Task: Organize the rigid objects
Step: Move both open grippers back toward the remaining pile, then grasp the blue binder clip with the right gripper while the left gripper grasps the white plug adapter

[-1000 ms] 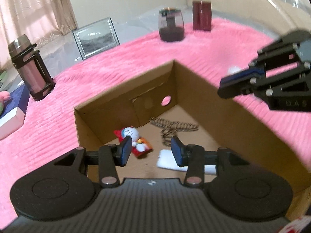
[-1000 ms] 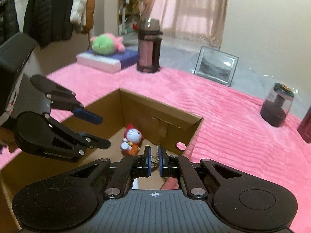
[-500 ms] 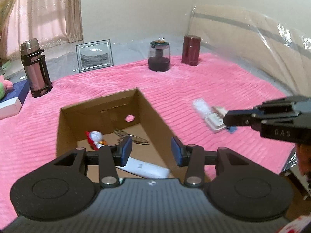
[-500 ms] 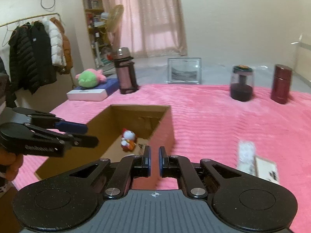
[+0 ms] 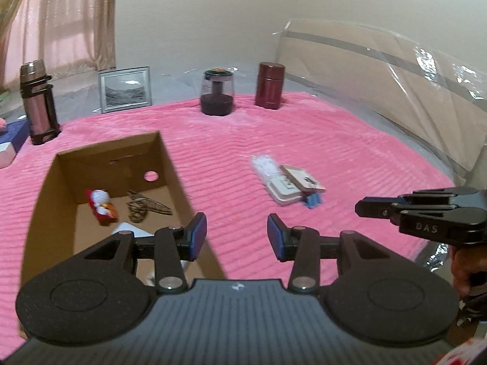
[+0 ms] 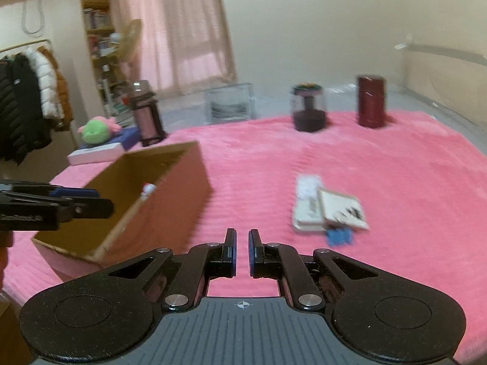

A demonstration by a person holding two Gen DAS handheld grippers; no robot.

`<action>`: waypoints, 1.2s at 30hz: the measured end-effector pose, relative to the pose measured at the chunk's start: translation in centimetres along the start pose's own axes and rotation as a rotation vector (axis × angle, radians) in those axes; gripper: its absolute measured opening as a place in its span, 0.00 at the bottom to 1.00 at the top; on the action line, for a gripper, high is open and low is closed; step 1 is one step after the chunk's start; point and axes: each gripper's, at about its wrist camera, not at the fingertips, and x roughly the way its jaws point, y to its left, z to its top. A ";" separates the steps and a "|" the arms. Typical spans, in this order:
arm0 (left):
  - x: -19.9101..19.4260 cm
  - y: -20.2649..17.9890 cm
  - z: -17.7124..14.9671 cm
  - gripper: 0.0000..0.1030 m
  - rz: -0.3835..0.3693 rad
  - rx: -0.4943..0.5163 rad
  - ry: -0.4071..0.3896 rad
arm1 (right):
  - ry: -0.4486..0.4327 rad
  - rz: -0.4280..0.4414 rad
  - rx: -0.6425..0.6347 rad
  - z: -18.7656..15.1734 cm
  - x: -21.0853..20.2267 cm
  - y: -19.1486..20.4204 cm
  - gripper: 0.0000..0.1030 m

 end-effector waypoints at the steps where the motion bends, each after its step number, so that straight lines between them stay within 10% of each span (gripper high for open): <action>1: 0.1 -0.6 -0.2 0.38 -0.007 0.002 -0.001 | 0.005 -0.015 0.017 -0.6 -0.4 -0.7 0.02; 22: 7.2 -7.9 -1.8 0.44 -0.039 -0.002 0.031 | 0.014 -0.185 0.160 -4.3 -3.1 -8.8 0.03; 30: 10.8 -8.5 -1.3 0.52 -0.003 -0.005 0.046 | 0.022 -0.202 0.159 -4.1 -1.4 -10.8 0.43; 36: 13.3 -8.6 -1.1 0.61 0.041 -0.025 0.046 | 0.028 -0.182 0.128 -3.6 1.0 -12.0 0.48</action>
